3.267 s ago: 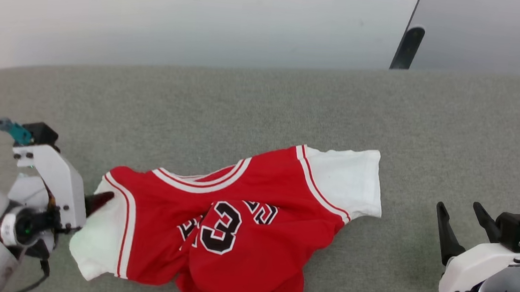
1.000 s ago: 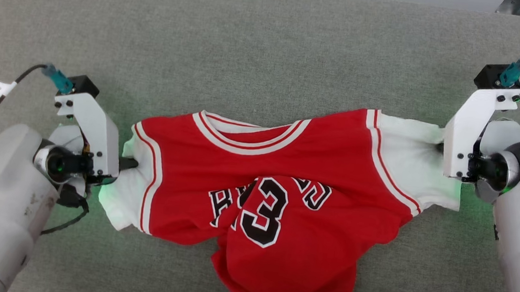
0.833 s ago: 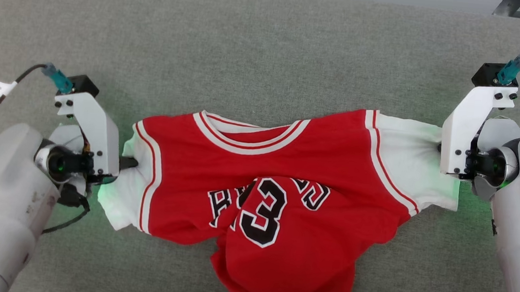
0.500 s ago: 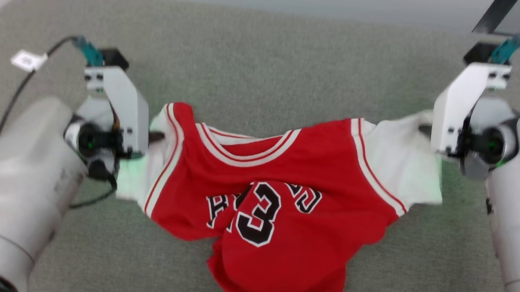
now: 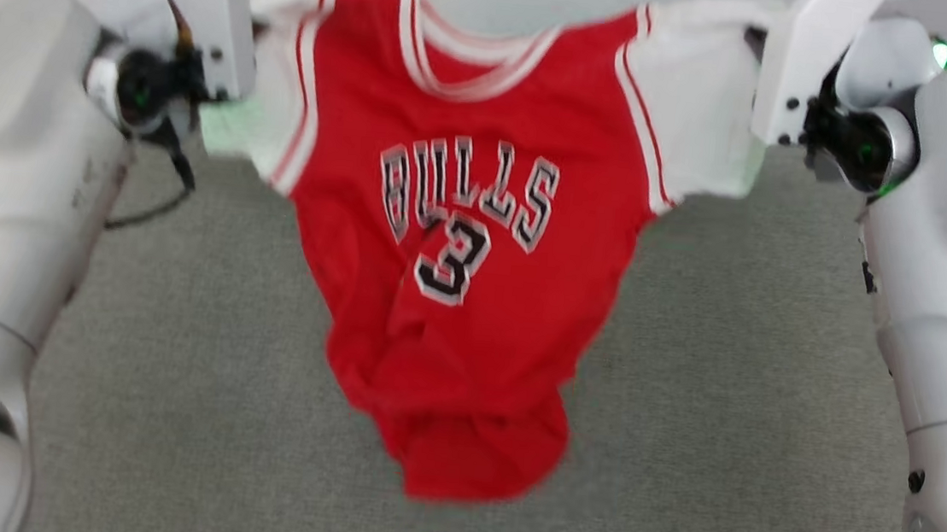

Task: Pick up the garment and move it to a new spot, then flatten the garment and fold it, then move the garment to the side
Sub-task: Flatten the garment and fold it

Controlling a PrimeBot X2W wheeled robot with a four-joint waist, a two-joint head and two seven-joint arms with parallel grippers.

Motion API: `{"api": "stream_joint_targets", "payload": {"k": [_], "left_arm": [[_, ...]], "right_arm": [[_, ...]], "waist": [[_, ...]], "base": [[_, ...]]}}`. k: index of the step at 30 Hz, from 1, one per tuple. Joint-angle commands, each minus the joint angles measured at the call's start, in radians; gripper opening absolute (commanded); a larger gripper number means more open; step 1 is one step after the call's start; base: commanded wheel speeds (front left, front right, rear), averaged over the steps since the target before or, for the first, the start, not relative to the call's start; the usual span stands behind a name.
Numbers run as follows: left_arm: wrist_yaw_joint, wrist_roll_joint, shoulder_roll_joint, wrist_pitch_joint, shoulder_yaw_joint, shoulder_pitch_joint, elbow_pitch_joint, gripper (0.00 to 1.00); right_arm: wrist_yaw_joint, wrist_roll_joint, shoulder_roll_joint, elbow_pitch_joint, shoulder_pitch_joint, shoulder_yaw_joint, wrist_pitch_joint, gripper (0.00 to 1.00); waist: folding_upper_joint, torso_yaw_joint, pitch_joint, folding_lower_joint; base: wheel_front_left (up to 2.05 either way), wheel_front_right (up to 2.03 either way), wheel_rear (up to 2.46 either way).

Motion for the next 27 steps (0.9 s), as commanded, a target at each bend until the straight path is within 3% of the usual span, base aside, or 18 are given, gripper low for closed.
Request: {"api": "stream_joint_targets", "payload": {"k": [1,14,19,27], "left_arm": [[0.001,0.007,0.005,-0.018,0.002,-0.022,0.006,0.0],[0.01,0.137,-0.005,-0.375,-0.012,-0.25,0.101,0.0],[0.011,0.119,-0.011,-0.45,0.016,-0.28,0.153,0.0],[-0.017,0.103,-0.02,-0.486,0.028,-0.312,0.209,0.0]], "right_arm": [[0.0,-0.005,0.005,0.006,-0.02,0.005,-0.027,0.0],[0.0,-0.091,0.007,0.19,-0.238,0.089,-0.471,0.0],[0.0,-0.142,-0.015,0.287,-0.291,0.06,-0.554,0.0],[0.0,-0.173,-0.026,0.377,-0.35,0.011,-0.577,0.0]], "waist": [[0.0,-0.018,-0.02,0.0],[0.0,-0.027,-0.08,0.0],[0.0,-0.019,-0.091,0.0],[0.0,-0.007,-0.045,0.0]], "base": [[0.0,0.0,0.0],[0.0,0.0,0.0],[0.0,0.0,0.0],[0.0,0.0,0.0]]}}
